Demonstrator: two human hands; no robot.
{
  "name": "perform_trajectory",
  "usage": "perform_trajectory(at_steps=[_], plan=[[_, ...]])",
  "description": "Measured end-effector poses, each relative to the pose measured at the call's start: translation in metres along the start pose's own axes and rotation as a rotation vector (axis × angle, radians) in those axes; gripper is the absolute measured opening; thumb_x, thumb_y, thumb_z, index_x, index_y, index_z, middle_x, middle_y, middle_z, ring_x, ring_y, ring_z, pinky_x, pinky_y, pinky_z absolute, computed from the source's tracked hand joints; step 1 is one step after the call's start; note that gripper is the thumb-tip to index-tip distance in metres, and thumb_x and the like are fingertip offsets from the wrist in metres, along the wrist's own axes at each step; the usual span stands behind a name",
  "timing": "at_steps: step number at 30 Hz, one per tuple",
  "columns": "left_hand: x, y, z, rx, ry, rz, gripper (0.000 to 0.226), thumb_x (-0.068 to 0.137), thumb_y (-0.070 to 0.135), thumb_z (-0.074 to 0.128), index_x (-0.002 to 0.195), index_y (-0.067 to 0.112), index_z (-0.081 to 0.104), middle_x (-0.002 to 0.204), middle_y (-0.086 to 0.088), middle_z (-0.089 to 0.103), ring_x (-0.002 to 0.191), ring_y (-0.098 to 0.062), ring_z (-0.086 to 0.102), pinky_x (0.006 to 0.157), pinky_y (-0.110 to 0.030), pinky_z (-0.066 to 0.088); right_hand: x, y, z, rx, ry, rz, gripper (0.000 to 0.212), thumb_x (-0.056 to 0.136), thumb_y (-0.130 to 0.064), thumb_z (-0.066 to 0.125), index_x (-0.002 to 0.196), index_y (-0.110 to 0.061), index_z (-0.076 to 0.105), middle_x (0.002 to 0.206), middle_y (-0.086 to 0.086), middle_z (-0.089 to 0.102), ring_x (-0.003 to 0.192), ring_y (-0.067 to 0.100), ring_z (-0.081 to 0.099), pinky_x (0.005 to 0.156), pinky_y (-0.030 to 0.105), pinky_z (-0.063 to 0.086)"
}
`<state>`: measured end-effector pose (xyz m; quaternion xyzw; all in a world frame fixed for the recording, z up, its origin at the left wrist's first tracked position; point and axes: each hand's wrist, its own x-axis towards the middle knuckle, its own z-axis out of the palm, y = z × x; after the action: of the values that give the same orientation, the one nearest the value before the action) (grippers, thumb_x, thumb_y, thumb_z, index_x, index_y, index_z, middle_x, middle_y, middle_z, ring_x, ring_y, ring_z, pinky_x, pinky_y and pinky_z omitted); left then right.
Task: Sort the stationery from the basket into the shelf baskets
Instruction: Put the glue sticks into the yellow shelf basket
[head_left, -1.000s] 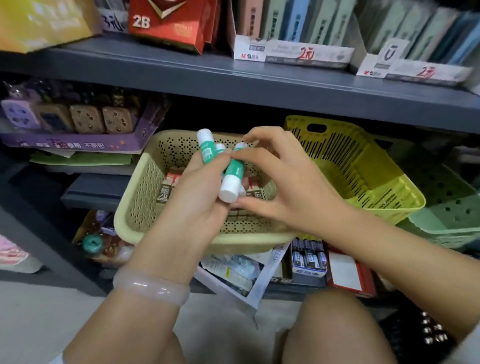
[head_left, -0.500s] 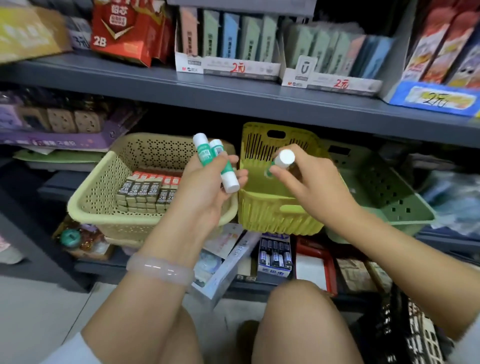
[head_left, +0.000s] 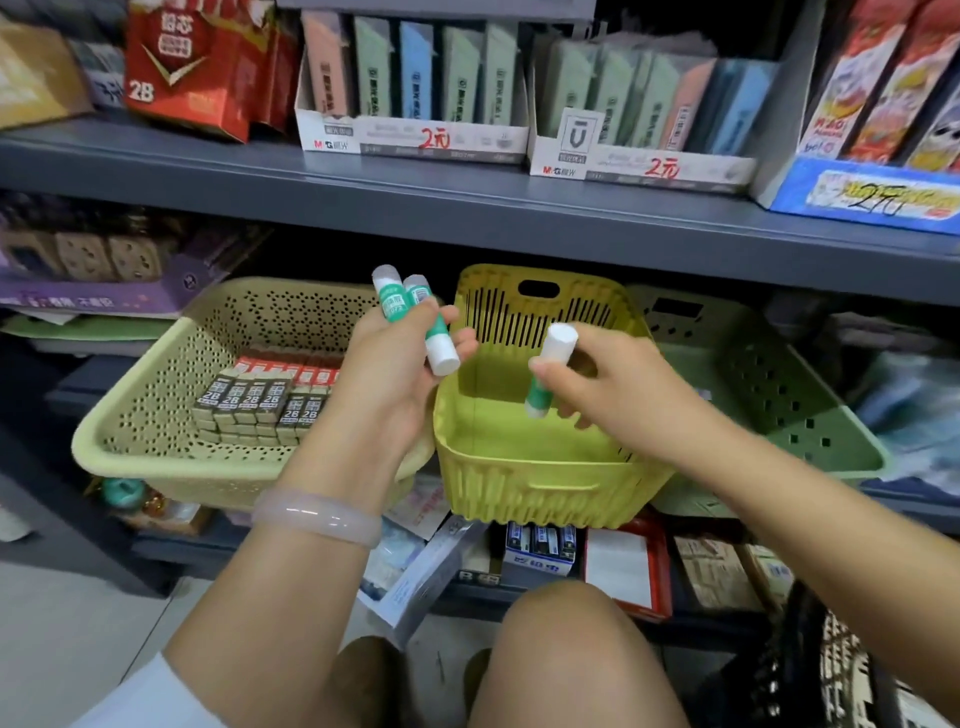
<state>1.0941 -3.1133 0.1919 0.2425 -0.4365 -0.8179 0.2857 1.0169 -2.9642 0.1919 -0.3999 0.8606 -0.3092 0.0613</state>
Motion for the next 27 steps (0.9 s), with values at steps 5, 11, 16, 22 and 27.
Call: perform_trajectory(at_steps=[5,11,16,22,27], plan=[[0.011,-0.007,0.001,0.018,0.009,-0.038,0.005,0.094,0.007,0.049,0.091,0.004,0.050,0.086,-0.014,0.057,0.060,-0.015,0.062,0.056,-0.023,0.057,0.075,0.019,0.007,0.092,-0.101,0.231,0.015,0.086,-0.026,0.063,0.092,-0.014,0.056,0.092,0.008,0.070,0.071,0.014,0.068,0.069,0.025,0.054],[0.017,-0.007,-0.006,-0.092,0.041,-0.081,0.005,0.092,0.006,0.053,0.090,0.002,0.052,0.089,-0.013,0.052,0.054,-0.013,0.065,0.053,-0.023,0.056,0.113,0.026,0.037,-0.283,-0.233,0.128,0.013,0.083,-0.025,0.066,0.089,-0.015,0.059,0.101,0.006,0.066,0.082,0.018,0.062,0.068,0.025,0.047],[0.020,-0.005,-0.011,-0.130,0.046,-0.108,0.009,0.091,0.006,0.054,0.097,0.001,0.051,0.096,-0.013,0.051,0.054,-0.014,0.065,0.052,-0.024,0.056,0.120,0.031,0.056,-0.422,-0.260,0.117,0.024,0.083,-0.029,0.064,0.100,-0.014,0.056,0.110,0.008,0.060,0.085,0.019,0.049,0.069,0.026,0.038],[0.023,-0.003,-0.015,-0.174,0.056,-0.123,0.010,0.090,0.007,0.055,0.098,0.001,0.052,0.098,-0.014,0.050,0.050,-0.013,0.065,0.052,-0.023,0.055,0.116,0.024,0.048,-0.397,-0.269,0.118,0.050,0.081,-0.037,0.066,0.124,-0.015,0.051,0.120,0.008,0.057,0.101,0.023,0.055,0.078,0.026,0.045],[0.024,-0.004,-0.017,-0.114,0.077,-0.080,0.007,0.096,0.013,0.047,0.099,0.009,0.051,0.081,-0.009,0.056,0.069,-0.015,0.059,0.054,-0.020,0.055,0.094,-0.001,0.031,-0.202,-0.036,-0.066,0.030,0.085,-0.036,0.060,0.111,-0.021,0.060,0.108,-0.002,0.063,0.098,0.014,0.060,0.080,0.021,0.043]])
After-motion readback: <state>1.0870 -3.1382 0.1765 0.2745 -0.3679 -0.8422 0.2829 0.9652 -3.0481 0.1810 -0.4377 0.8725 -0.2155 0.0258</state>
